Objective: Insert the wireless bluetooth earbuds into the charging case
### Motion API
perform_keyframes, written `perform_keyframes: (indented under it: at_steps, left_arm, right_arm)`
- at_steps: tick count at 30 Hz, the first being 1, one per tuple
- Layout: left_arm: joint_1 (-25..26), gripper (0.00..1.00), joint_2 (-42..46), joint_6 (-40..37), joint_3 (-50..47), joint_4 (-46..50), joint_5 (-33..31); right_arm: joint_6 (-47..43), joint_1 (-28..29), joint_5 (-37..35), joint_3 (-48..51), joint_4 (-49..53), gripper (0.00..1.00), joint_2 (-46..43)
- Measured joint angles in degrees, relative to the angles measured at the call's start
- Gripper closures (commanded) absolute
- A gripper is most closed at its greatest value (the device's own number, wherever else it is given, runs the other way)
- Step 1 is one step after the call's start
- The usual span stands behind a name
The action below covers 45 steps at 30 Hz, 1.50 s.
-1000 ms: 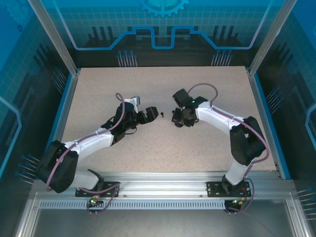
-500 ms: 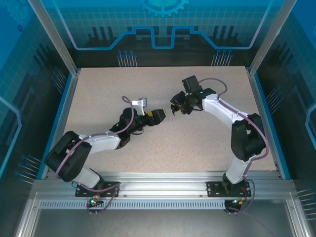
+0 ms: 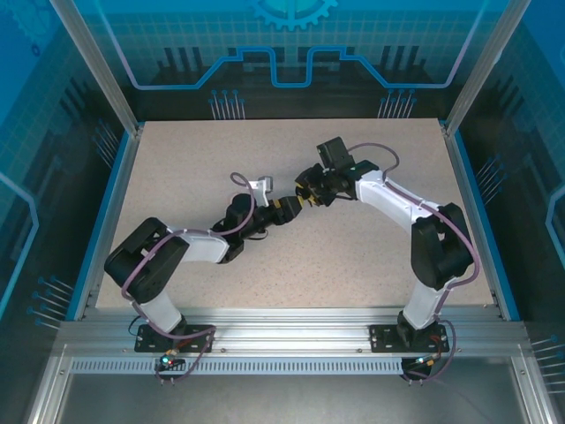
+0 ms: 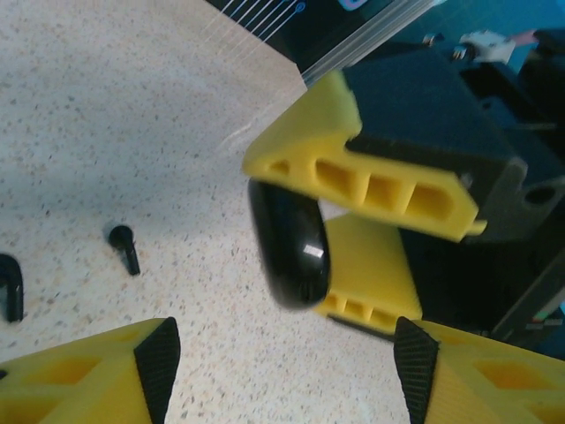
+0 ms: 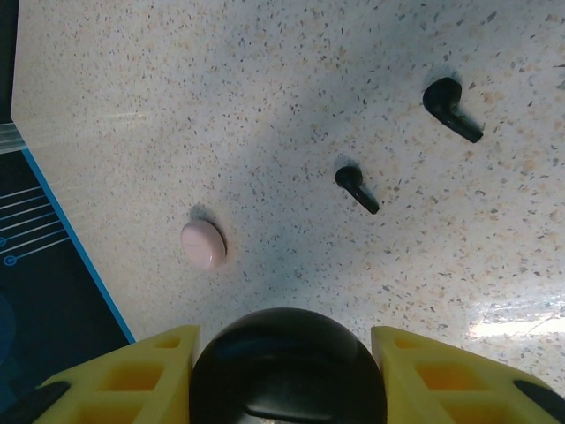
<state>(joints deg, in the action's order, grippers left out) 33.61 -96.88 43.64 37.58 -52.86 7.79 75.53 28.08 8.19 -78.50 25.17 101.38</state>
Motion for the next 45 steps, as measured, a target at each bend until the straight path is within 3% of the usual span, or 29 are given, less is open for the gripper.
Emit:
perform_keyframes:
  at_steps: [29, 38, 41, 45]
  left_arm:
    - [0.22, 0.65, -6.40, 0.13, 5.79, -0.66, -1.55]
    - [0.33, 0.86, -6.43, 1.51, 5.79, -1.29, -2.43]
    - [0.33, 0.95, -6.40, 1.49, 5.79, -1.33, -2.43]
    - [0.33, 1.00, -6.21, 1.46, 5.79, -1.22, -2.34]
  right_arm:
    - [0.39, 1.25, 0.00, 0.52, -1.40, 0.65, 0.00]
    - [0.39, 1.25, -0.42, 0.52, -2.16, 0.64, 0.00]
    - [0.35, 1.25, -0.42, 0.52, -2.25, 0.60, 0.00]
    - [-0.17, 1.16, -0.33, 0.48, -2.36, 0.45, -0.02]
